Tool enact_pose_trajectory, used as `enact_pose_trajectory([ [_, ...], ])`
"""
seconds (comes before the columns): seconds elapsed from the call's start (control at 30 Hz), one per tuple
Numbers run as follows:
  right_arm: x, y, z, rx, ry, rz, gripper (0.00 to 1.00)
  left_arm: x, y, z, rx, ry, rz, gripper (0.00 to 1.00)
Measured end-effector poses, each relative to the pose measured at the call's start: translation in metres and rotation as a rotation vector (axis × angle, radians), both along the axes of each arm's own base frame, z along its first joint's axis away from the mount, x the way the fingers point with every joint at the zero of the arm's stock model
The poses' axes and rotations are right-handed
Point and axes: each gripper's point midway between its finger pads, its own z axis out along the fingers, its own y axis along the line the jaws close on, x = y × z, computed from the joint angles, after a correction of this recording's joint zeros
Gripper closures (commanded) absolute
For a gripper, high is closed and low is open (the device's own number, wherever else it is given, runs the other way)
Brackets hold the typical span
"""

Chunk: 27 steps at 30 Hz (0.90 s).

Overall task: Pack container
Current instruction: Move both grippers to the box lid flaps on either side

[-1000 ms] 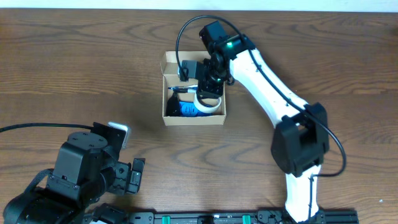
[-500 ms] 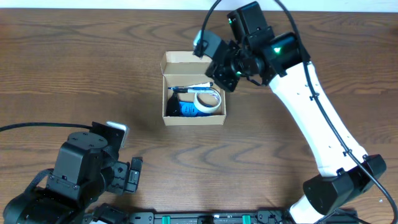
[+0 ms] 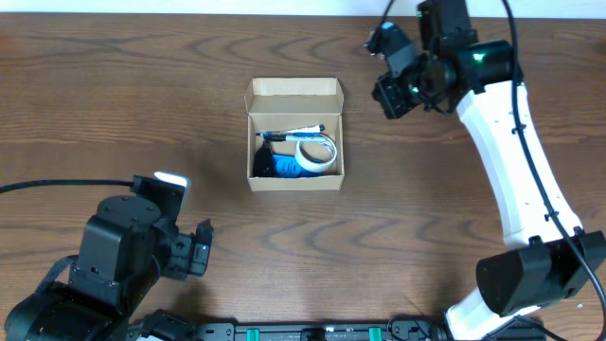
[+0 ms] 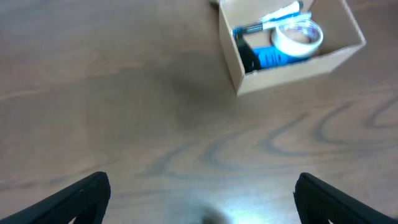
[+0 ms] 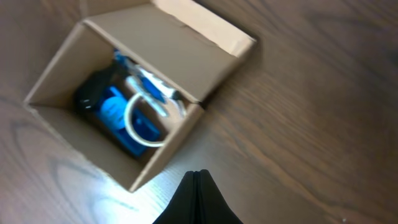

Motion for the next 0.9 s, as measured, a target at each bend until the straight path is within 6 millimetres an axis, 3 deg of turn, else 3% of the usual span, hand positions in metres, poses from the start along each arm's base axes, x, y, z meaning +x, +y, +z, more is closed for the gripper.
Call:
enact_pose_trajectory([
  [0.2, 0.012, -0.008, -0.046, 0.038, 0.032, -0.084, 0.98, 0.025, -0.01, 0.025, -0.047, -0.134, -0.001, 0.05],
  [0.37, 0.019, -0.01, -0.079, 0.09, 0.055, -0.184, 0.98, 0.052, -0.019, 0.029, -0.057, -0.163, 0.012, 0.05],
  [0.53, 0.023, -0.011, -0.097, 0.138, 0.07, -0.271, 0.98, 0.095, -0.022, 0.014, -0.07, -0.121, 0.098, 0.02],
  [0.77, 0.032, -0.006, -0.094, 0.204, 0.059, -0.331, 0.98, 0.162, 0.0, -0.012, -0.238, -0.063, 0.223, 0.0],
  [0.9, 0.042, 0.001, -0.094, 0.267, 0.059, -0.348, 0.99, 0.196, 0.021, -0.034, -0.388, -0.008, 0.274, 0.2],
])
